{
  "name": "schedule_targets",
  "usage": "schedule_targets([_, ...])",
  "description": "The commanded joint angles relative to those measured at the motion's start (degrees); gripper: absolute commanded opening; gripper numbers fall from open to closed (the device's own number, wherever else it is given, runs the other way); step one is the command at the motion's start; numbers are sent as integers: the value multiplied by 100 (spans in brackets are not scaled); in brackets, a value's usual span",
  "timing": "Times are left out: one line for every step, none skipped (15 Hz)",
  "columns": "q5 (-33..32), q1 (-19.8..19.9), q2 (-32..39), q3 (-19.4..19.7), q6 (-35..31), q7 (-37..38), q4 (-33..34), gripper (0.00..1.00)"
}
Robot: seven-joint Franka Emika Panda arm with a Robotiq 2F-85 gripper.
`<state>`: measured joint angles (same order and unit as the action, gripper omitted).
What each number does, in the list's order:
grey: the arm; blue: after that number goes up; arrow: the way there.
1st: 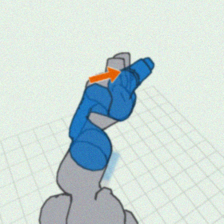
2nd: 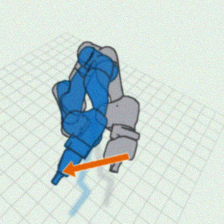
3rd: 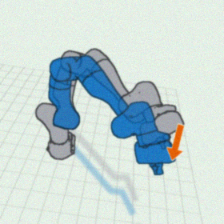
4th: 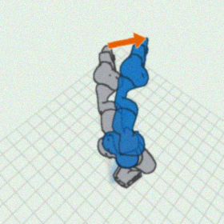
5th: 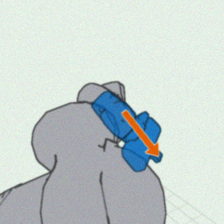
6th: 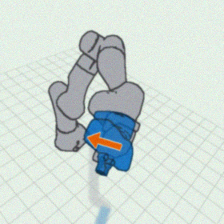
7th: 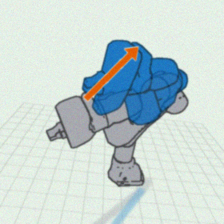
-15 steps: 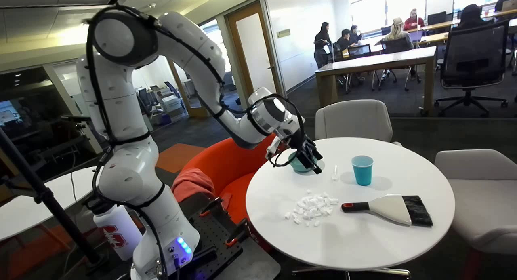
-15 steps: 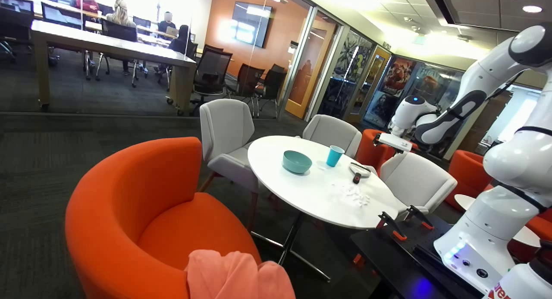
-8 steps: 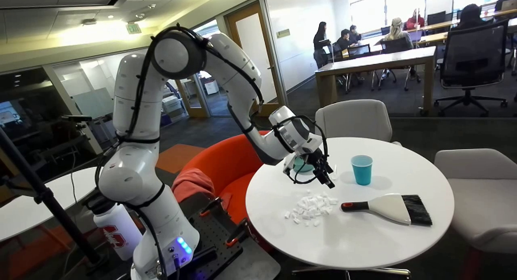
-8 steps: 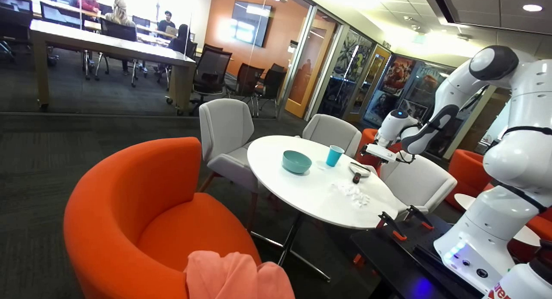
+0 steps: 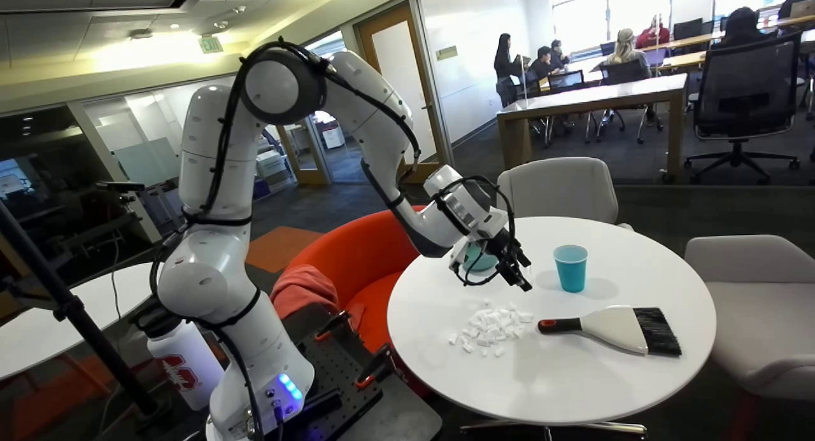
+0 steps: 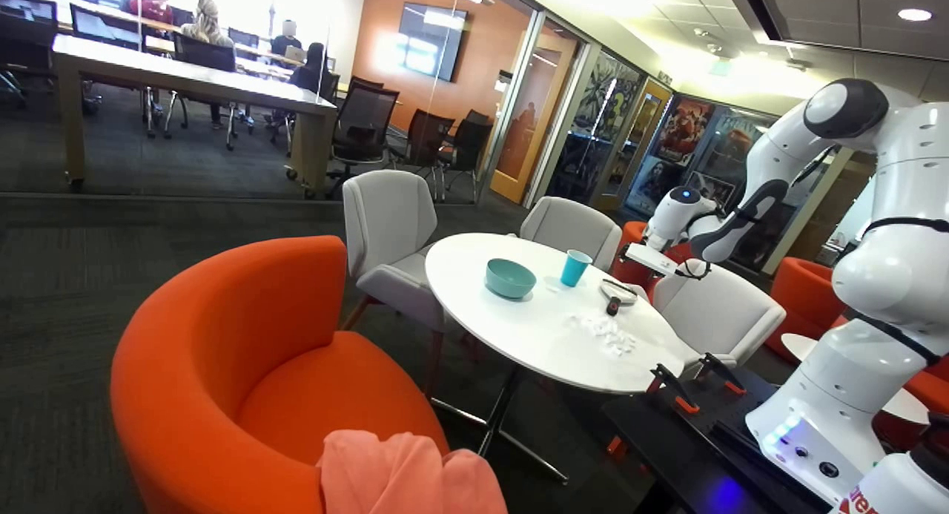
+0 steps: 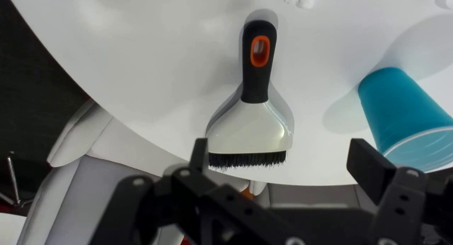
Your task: Sweep the litter on the table slightly to the edge
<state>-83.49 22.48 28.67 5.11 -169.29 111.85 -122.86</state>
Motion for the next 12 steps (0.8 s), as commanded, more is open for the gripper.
schedule_targets([-805, -306, 367, 172, 267, 1267, 531, 100])
schedule_targets([-944, -315, 496, 158, 322, 1484, 630, 100])
schedule_targets([-1131, -346, 625, 157, 421, 1736, 742, 100])
schedule_targets([-1223, -351, 754, 137, 473, 1864, 819, 100])
schedule_targets([-1401, -369, 881, 143, 545, 2099, 906, 100])
schedule_targets([-1527, -374, 999, 141, 612, 2261, 982, 100])
schedule_targets([-1617, -373, 1103, 137, 691, 2394, 1035, 100])
schedule_targets([-1632, -351, 1193, 130, 739, 2451, 1065, 100])
schedule_targets([-1653, -342, 1257, 129, 797, 2506, 1078, 100])
schedule_targets([-1637, -331, 1359, 125, 839, 2511, 1142, 100])
schedule_targets([-1649, -311, 1435, 128, 837, 2512, 1182, 100])
schedule_targets([-1718, -299, 1519, 135, 831, 2523, 1257, 100])
